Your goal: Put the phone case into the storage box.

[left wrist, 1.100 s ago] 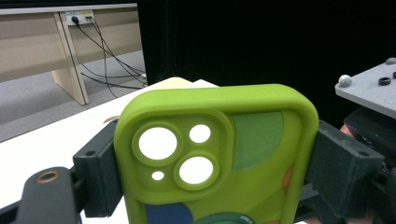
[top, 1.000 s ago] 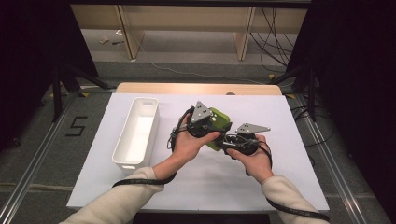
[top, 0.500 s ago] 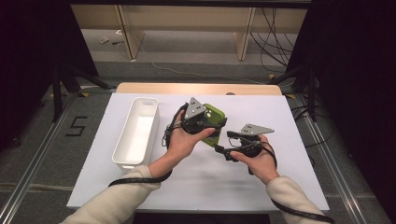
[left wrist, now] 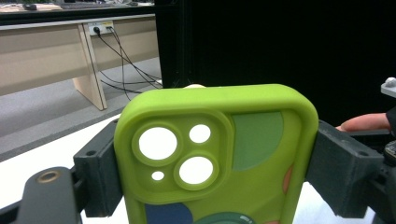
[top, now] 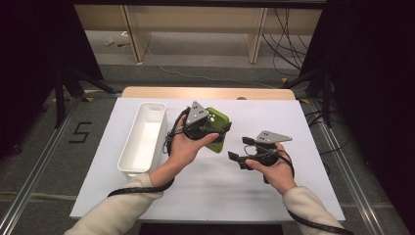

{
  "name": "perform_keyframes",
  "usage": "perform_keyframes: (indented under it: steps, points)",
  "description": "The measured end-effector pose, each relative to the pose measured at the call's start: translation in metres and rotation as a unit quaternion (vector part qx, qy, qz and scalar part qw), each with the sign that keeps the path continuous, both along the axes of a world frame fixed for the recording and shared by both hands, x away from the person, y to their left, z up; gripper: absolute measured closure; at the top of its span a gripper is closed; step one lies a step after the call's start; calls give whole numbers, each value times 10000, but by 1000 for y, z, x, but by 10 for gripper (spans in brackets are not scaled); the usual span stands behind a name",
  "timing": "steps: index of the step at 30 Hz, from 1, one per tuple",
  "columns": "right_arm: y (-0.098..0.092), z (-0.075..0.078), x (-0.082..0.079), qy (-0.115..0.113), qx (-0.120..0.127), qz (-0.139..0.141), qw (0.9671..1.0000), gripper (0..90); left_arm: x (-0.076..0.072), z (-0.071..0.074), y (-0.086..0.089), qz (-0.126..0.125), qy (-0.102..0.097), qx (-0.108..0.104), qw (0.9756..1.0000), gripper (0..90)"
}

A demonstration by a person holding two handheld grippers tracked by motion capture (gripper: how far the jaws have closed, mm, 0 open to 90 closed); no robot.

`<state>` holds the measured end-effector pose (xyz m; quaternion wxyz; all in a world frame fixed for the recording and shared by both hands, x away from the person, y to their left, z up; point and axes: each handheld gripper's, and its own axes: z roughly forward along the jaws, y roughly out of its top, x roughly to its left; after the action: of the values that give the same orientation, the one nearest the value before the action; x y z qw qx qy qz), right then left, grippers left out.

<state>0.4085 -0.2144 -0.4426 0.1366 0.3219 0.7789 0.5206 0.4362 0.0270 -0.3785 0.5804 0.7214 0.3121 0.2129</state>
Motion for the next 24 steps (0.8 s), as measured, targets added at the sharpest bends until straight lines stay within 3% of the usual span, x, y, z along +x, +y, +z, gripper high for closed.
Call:
perform_keyframes:
  steps: [24]
  points:
    - [-12, 2, -6, -105, 85, -105, 9999, 157, -2, 5, 19, 168, -62, -2, 9998, 162]
